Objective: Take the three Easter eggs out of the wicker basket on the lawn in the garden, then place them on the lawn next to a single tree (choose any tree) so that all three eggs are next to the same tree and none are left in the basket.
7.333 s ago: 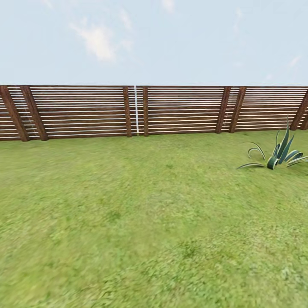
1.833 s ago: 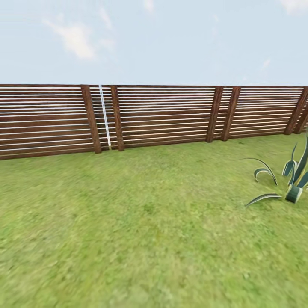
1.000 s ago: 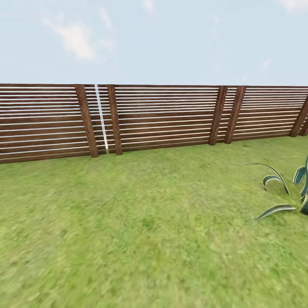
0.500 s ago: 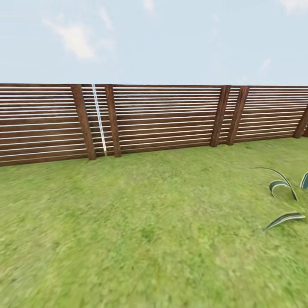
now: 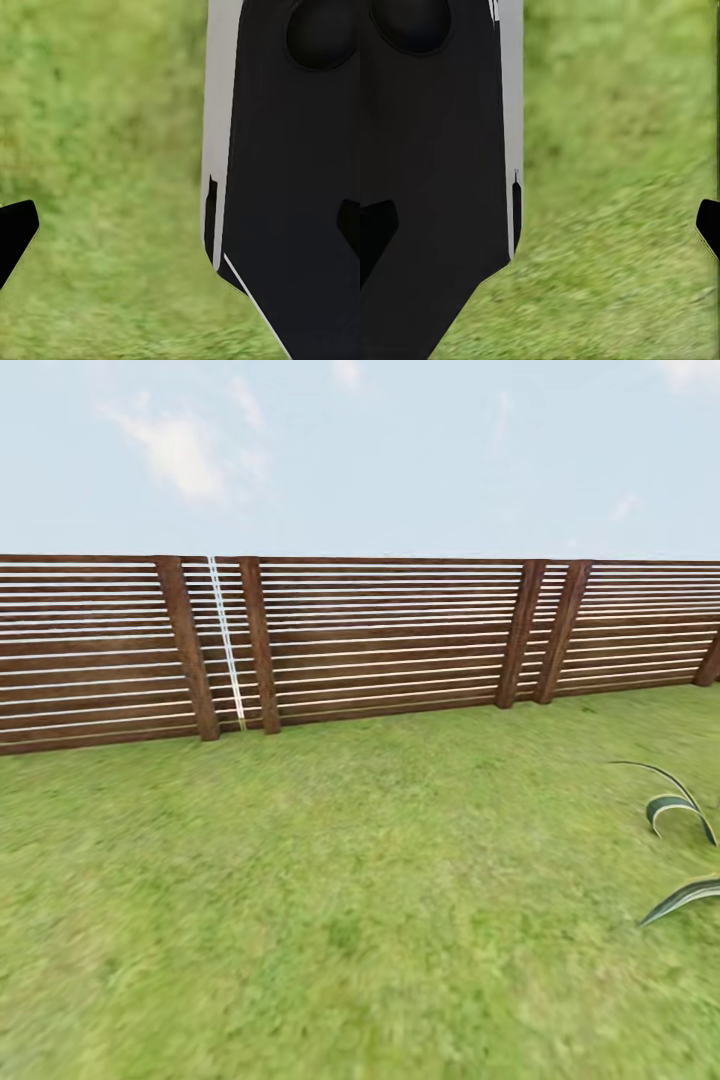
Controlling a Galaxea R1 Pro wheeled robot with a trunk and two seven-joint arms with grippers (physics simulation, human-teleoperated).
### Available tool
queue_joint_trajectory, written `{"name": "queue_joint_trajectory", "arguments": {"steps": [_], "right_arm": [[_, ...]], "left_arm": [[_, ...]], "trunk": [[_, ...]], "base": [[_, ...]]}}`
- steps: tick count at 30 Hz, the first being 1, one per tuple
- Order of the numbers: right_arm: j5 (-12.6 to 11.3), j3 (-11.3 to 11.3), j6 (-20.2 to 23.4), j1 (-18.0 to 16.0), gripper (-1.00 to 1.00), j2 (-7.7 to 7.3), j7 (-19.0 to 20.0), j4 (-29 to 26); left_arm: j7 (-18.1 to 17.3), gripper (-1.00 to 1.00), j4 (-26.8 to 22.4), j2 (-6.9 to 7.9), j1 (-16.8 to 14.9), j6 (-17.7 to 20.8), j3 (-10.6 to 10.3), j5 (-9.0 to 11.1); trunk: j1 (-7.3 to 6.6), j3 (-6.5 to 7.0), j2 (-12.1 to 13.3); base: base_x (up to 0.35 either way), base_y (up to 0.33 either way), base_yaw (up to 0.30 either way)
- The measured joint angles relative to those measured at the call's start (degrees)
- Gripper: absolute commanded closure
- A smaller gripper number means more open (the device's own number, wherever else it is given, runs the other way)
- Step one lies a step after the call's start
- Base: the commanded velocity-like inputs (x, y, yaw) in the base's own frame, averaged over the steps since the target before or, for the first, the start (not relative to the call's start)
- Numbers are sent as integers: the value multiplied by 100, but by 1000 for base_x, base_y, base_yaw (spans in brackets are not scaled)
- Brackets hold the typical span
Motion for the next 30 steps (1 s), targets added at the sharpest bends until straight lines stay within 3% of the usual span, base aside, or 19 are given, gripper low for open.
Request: {"name": "queue_joint_trajectory", "arguments": {"steps": [30], "right_arm": [[0,8,-1,0,-100,0,0,0]], "left_arm": [[0,-100,3,0,0,0,2,0]], "trunk": [[0,0,0]], "base": [[339,0,0]]}}
